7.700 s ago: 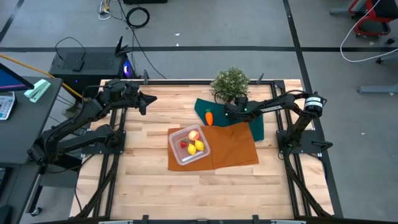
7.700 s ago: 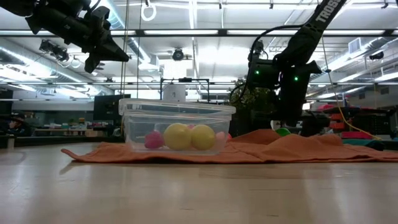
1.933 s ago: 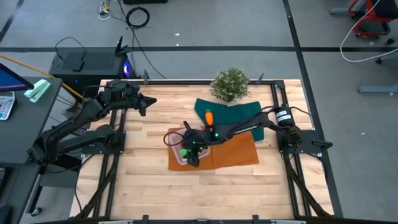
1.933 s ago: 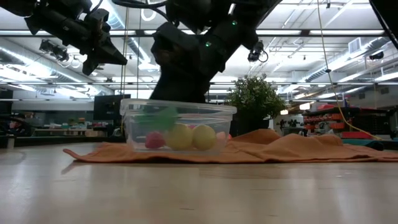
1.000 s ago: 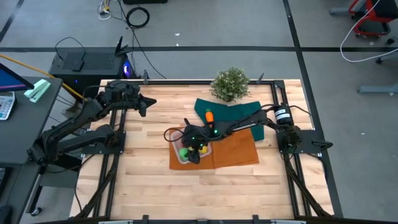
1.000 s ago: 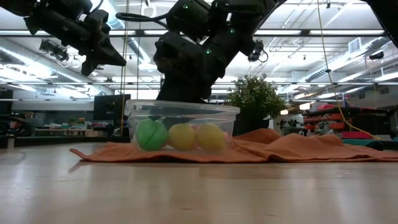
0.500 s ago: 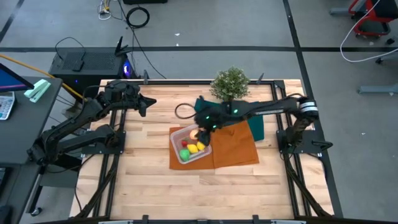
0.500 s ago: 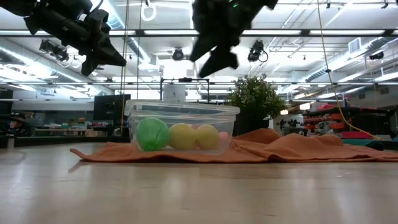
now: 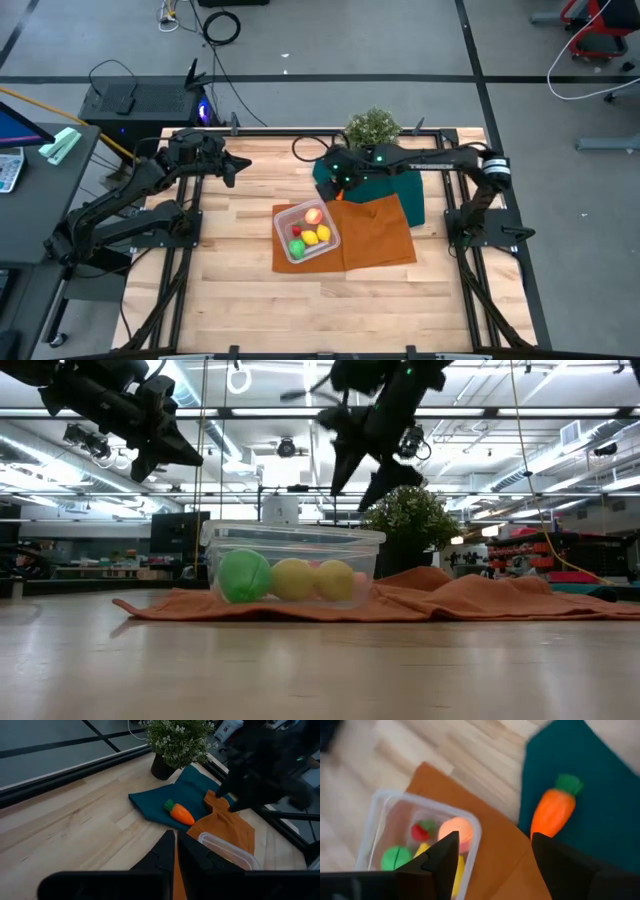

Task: Pick and placing Produce into tupperware
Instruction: Put the orange carrot into the transparent bin

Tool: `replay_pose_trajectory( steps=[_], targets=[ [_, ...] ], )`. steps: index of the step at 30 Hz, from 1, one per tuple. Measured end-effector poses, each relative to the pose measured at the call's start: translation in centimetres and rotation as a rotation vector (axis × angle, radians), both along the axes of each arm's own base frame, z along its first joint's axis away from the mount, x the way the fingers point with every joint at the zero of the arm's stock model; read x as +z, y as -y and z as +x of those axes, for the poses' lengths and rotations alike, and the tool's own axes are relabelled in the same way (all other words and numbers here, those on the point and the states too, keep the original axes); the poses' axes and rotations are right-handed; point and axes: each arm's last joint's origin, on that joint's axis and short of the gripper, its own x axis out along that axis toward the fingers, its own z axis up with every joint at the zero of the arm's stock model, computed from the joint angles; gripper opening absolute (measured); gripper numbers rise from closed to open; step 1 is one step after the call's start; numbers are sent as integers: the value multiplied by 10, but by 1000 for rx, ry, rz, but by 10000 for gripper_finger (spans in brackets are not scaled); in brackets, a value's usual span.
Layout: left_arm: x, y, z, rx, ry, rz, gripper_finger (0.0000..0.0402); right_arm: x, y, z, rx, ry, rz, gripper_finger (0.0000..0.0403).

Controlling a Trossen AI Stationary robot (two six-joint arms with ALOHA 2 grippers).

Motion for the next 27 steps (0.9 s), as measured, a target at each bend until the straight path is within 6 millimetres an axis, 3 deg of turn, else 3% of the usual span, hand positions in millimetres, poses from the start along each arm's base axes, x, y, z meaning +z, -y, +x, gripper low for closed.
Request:
replay_pose_trajectory(
  steps=[6,10,18,27],
  targets=[
    [0,0,0,8,7,-16,33,-30,11,8,-193,-87,82,196],
    [0,0,0,8,7,-17,32,-34,19,8,-263,-88,93,184],
    [0,0,0,7,7,-15,24,-36,26,6,-301,-102,47,179],
    [0,0,0,6,6,-13,36,-56,27,15,-303,-140,50,179]
  ],
)
